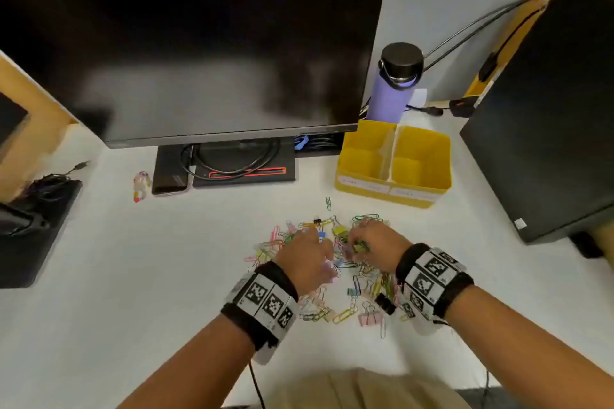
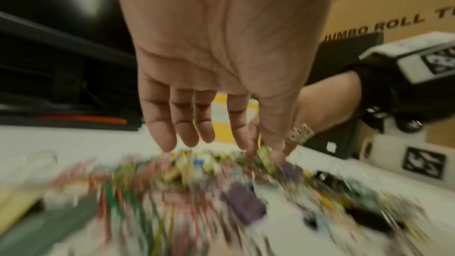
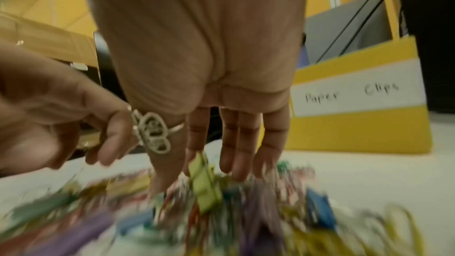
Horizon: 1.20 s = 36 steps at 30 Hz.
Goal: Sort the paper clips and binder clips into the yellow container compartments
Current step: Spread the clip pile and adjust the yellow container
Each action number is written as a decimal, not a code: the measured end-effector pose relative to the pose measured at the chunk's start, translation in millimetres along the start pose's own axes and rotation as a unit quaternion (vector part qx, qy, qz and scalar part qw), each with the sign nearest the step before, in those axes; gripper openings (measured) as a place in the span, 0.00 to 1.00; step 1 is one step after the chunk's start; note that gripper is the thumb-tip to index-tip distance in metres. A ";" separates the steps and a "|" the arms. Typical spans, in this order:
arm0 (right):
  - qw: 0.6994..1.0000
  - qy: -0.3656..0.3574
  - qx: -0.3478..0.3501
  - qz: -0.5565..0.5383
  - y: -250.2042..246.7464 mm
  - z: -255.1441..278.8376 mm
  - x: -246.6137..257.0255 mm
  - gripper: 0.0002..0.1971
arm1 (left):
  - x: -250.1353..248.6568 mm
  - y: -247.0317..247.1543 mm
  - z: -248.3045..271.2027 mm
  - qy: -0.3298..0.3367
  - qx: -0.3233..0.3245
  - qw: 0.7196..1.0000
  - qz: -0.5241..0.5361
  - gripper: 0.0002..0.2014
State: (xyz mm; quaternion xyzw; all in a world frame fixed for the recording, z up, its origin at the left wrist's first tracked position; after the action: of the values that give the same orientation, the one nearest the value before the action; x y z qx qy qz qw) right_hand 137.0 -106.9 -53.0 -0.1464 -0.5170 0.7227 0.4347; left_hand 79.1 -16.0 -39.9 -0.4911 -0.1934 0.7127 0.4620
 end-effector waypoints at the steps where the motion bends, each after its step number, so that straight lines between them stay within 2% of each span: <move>1: 1.000 -0.001 0.004 0.010 4.6 -0.4 -0.4 0.08 | -0.4 12.7 -0.6 -0.008 0.028 0.999 -0.013 0.16; 5: 1.000 0.004 -0.011 0.022 9.3 0.0 -11.1 0.14 | 5.2 34.9 -8.3 -0.016 0.034 0.998 -0.043 0.17; 8: 0.999 -0.003 -0.025 0.021 2.5 5.5 -15.6 0.15 | 8.3 30.7 -13.7 -0.006 0.011 0.999 -0.043 0.12; 12: 0.999 0.004 -0.038 -0.018 -0.9 14.1 -36.2 0.14 | 32.6 20.3 -12.0 -0.040 -0.014 0.999 0.003 0.11; 14: 0.997 0.014 -0.064 -0.046 -4.8 18.3 -50.8 0.14 | 42.8 16.0 -9.7 -0.048 -0.017 0.999 0.015 0.10; 17: 0.987 0.028 -0.136 -0.081 -19.6 28.9 -67.5 0.07 | 50.6 8.9 -8.8 -0.048 -0.033 0.998 0.020 0.10; 20: 0.970 0.082 -0.199 -0.108 -30.5 39.1 -94.6 0.04 | 54.7 1.4 -10.0 -0.053 -0.047 0.997 -0.004 0.11; 21: 0.970 0.107 -0.190 -0.106 -26.8 39.0 -105.1 0.04 | 54.5 0.7 -10.9 -0.054 -0.047 0.997 -0.014 0.13; 23: 0.979 0.140 -0.127 -0.081 -11.1 35.6 -118.5 0.06 | 43.7 -2.7 -12.5 -0.042 -0.068 0.996 -0.038 0.17; 25: 0.983 0.153 -0.096 -0.041 -2.1 36.4 -119.2 0.11 | 17.3 -6.0 -14.5 0.009 -0.112 0.992 -0.049 0.16; 26: 0.981 0.157 -0.109 -0.016 -5.0 39.6 -116.0 0.14 | 0.0 -3.5 -15.1 0.047 -0.116 0.991 -0.054 0.15; 29: 0.978 0.118 -0.175 -0.003 -22.9 53.3 -90.7 0.15 | -53.0 24.7 -12.0 0.184 -0.045 0.980 -0.065 0.12; 31: 0.989 0.057 -0.129 -0.039 -12.1 57.8 -74.5 0.12 | -78.4 42.2 -3.3 0.262 0.003 0.963 -0.064 0.08; 33: 0.998 0.034 -0.039 -0.045 9.8 60.6 -67.5 0.12 | -80.1 63.6 -3.2 0.252 0.065 0.964 -0.058 0.13; 35: 0.998 0.038 -0.004 -0.044 23.8 62.3 -68.7 0.14 | -69.7 81.5 -5.1 0.198 0.127 0.969 -0.075 0.19; 36: 0.998 0.042 0.001 -0.045 28.1 62.6 -68.8 0.14 | -67.4 83.7 -5.7 0.188 0.133 0.969 -0.086 0.20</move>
State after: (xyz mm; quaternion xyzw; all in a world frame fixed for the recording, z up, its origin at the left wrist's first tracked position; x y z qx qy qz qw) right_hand 122.1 -201.8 -67.5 -0.1525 -0.5038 0.6962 0.4880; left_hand 51.0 -115.9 -68.3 -0.5322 -0.0479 0.5843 0.6108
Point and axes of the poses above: each hand's wrist, its own z-axis away from the middle knuckle, its own y-axis out of the palm, x = y × z, the point moved 9 cm from there along -z, towards the middle knuckle, and after that the axes turned 14 degrees about z, right-handed, at the moved point
